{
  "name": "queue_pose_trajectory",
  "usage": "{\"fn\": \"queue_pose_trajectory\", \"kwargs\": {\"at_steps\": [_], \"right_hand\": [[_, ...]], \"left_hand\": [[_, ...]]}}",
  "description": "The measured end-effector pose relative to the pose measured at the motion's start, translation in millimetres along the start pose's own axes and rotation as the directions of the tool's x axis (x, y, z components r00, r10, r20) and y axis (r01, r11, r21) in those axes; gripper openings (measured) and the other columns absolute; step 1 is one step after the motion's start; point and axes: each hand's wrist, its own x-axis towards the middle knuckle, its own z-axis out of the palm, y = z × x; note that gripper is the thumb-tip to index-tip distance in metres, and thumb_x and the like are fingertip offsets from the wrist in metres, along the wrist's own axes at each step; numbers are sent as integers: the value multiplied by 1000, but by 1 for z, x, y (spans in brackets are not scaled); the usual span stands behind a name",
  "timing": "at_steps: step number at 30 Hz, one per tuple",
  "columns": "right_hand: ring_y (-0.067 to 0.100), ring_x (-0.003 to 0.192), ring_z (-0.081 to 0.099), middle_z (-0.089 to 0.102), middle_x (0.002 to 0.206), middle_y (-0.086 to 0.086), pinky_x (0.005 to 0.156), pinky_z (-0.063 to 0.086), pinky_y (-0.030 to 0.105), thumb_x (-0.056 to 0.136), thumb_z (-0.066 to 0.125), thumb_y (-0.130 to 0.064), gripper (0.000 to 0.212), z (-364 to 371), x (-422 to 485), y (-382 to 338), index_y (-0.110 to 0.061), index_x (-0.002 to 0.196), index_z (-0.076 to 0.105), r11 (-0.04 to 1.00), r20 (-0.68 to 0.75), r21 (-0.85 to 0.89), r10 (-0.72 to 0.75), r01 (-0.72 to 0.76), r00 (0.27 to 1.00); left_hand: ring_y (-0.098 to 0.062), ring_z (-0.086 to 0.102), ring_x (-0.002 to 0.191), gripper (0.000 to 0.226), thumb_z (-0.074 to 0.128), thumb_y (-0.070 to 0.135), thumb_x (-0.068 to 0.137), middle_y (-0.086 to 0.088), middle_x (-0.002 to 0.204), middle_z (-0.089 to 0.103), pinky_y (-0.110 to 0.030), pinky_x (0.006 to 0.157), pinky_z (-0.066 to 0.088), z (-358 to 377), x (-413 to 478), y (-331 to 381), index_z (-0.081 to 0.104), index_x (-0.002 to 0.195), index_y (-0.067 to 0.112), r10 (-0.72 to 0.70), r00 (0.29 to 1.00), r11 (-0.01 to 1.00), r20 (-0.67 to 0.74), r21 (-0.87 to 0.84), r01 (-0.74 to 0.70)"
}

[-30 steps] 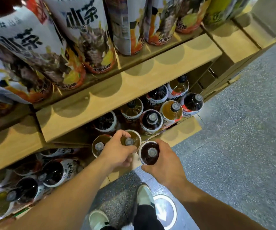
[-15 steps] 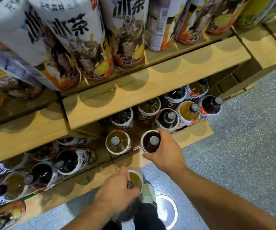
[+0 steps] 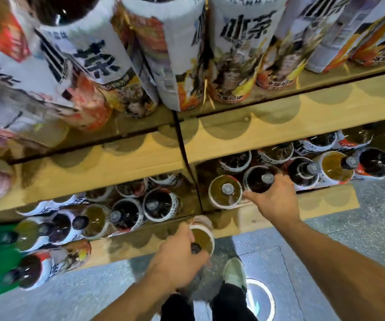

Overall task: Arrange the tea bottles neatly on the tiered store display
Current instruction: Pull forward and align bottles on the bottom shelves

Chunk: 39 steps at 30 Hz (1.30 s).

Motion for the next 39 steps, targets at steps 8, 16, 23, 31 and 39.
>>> {"fn": "queue_pose_trajectory", "kwargs": {"at_steps": [8,16,23,31,39], "right_hand": [[27,126,53,50,139,8,107,46,46,75,88,-30,82,13,-30,10,-17,141,41,964,-243,252,-19,82,970],[9,88,58,47,117,-10,90,52,32,83,78,-22,54,83,-140,-28,-38,128,53,963,382,140,-266,229,885],[24,120,56,33,143,-4,96,49,36,79,77,-31,89,145,-180,-78,-42,152,26,894,567,23,-380,448,730],[27,122,55,32,147,-1,96,46,34,82,74,-29,88,208,-221,-127,-34,155,25,806,653,-15,-440,592,617],[28,114,58,44,137,2,91,47,34,87,62,-20,77,263,-242,-179,-37,152,26,754,676,-60,-451,654,582]], "left_hand": [[-9,46,54,31,64,41,81,5,69,54,-28,49,33,-16,-16,-26,34,85,31,-39,996,996,-79,-78,33],[-9,47,46,31,65,36,82,6,64,58,-28,47,36,-21,-25,-57,36,88,27,-113,990,969,-89,-231,90],[-10,54,56,27,66,28,82,5,70,60,-27,53,40,-33,-52,-106,40,86,22,-181,965,928,-188,-359,104],[-12,64,66,23,65,35,83,5,79,68,-32,57,50,-55,-76,-186,48,94,23,-324,933,837,-157,-506,206],[-16,59,54,27,65,30,87,-4,74,67,-36,55,51,-74,-73,-254,38,89,24,-364,911,780,-194,-598,185]]}}
